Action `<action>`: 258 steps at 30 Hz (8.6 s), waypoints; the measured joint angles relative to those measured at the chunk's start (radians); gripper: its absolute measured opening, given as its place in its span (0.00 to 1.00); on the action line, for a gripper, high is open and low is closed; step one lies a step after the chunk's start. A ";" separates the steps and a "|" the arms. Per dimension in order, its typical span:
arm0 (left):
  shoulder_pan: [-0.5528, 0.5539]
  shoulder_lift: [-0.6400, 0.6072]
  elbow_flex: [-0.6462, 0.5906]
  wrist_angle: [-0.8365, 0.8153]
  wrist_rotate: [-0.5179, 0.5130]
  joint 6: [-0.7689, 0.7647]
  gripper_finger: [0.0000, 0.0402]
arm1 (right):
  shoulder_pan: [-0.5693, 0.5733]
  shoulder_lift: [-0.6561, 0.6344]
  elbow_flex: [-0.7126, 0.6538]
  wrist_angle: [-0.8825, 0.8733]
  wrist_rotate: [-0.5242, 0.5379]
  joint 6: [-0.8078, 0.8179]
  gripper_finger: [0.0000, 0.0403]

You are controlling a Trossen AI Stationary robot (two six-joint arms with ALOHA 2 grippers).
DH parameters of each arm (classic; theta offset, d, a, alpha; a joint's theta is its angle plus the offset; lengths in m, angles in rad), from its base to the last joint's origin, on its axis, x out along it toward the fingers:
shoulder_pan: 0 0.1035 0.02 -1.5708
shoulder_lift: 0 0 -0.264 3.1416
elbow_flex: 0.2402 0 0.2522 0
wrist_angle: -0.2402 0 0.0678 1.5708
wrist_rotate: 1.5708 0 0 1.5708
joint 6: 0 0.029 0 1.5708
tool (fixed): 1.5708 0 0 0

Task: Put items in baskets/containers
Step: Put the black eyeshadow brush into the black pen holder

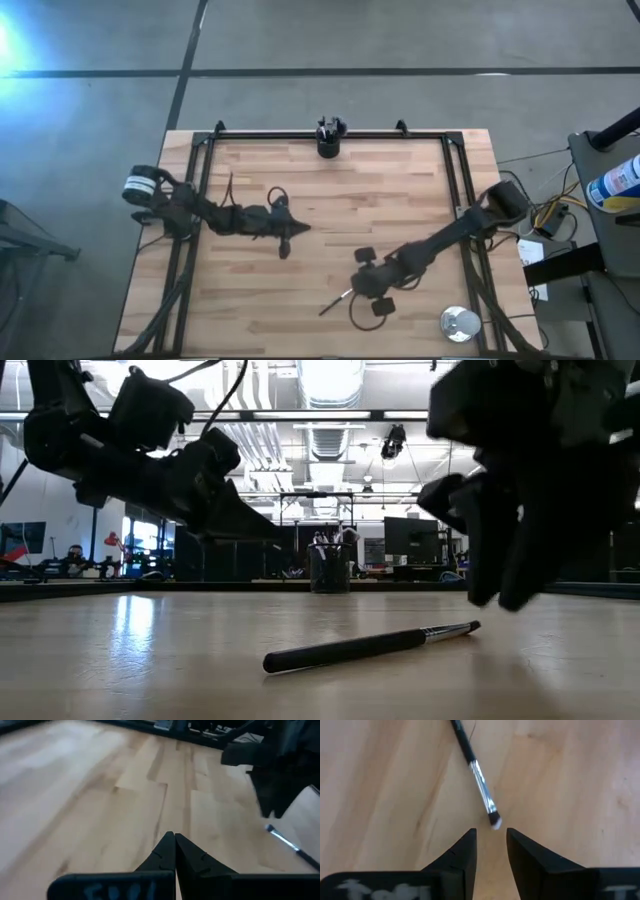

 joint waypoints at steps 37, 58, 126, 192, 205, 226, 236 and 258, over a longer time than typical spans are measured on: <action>-0.140 0.000 0.263 -0.566 0.135 -0.291 0.28 | -0.032 0.062 0.096 0.020 -0.015 -0.185 0.11; -0.157 0.000 0.263 -0.572 0.141 -0.333 0.28 | -0.085 0.066 0.021 0.060 -0.080 -0.242 0.21; -0.227 0.076 0.553 -0.799 0.281 -0.554 0.28 | -0.126 0.075 0.335 -0.256 -0.001 -0.342 0.02; -0.183 0.114 0.552 -0.780 0.188 -0.513 0.02 | -0.093 0.034 0.360 -0.208 0.046 -0.279 0.14; -0.109 0.040 0.375 -0.582 0.170 -0.353 0.02 | -0.101 -0.165 0.124 -0.040 0.100 -0.265 0.25; 0.511 -0.104 0.216 -0.033 0.457 0.022 0.02 | -0.436 -0.415 -0.487 0.847 -0.041 -0.314 0.02; 0.746 0.046 0.294 0.336 0.560 0.104 0.02 | -0.580 -0.426 -0.517 0.940 -0.087 -0.371 0.02; 0.830 0.512 0.640 0.436 0.676 0.081 0.02 | -0.658 -0.425 -0.510 0.940 -0.142 -0.403 0.02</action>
